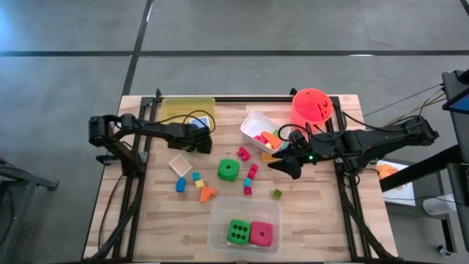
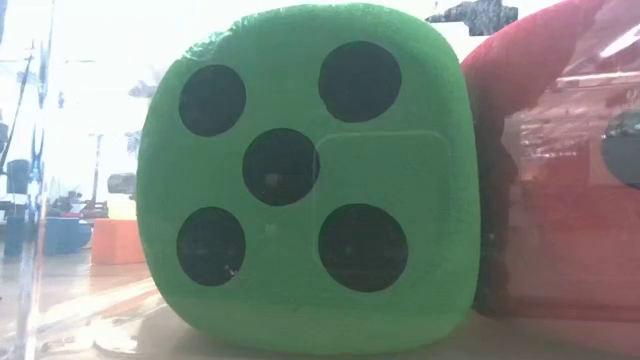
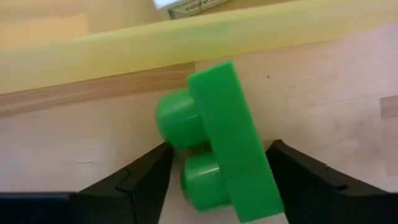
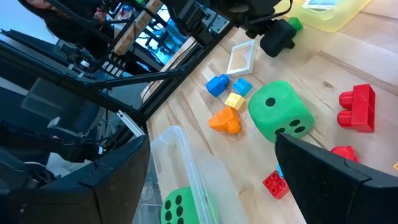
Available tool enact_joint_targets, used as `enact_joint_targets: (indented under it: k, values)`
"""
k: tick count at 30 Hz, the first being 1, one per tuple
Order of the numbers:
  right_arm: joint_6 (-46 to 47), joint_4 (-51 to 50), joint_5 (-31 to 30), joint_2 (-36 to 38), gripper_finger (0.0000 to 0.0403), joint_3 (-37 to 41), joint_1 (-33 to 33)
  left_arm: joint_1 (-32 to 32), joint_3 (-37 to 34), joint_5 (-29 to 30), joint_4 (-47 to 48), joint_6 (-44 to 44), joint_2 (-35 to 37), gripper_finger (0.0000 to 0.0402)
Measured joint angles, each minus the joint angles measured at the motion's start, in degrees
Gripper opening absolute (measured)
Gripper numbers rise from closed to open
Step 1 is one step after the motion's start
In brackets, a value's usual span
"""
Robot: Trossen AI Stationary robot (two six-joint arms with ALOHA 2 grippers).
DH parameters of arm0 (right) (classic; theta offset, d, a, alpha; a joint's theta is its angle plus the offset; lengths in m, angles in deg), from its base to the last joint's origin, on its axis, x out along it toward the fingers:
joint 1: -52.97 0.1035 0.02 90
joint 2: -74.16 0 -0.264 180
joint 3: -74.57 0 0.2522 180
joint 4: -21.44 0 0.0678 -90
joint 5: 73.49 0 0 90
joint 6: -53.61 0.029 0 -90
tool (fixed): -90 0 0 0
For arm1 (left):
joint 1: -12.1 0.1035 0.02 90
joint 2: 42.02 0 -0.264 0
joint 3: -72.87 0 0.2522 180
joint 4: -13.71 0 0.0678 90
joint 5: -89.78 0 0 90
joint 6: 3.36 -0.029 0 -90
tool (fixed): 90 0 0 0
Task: Pick & Place Toys
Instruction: Put the green game piece into the white bin
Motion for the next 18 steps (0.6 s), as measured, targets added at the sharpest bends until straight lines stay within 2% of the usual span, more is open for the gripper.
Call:
enact_joint_targets:
  k: [7, 11, 18]
  values:
    - [0.02, 0.02, 0.01, 0.0, 0.0337, 0.0, 0.0, -0.02, 0.02, -0.04, 0.56, -0.44, 0.22, 0.0154]
    - [0.02, 0.05, 0.0, 0.0, 0.0337, 0.0, 0.0, 0.02, 0.86, -1.65, 0.72, -3.83, 0.31, 0.0154]
    - [0.04, 0.13, -0.01, 0.0, 0.0337, 0.0, 0.0, -0.07, 1.94, -9.35, 2.61, -6.46, 2.6, 0.0154]
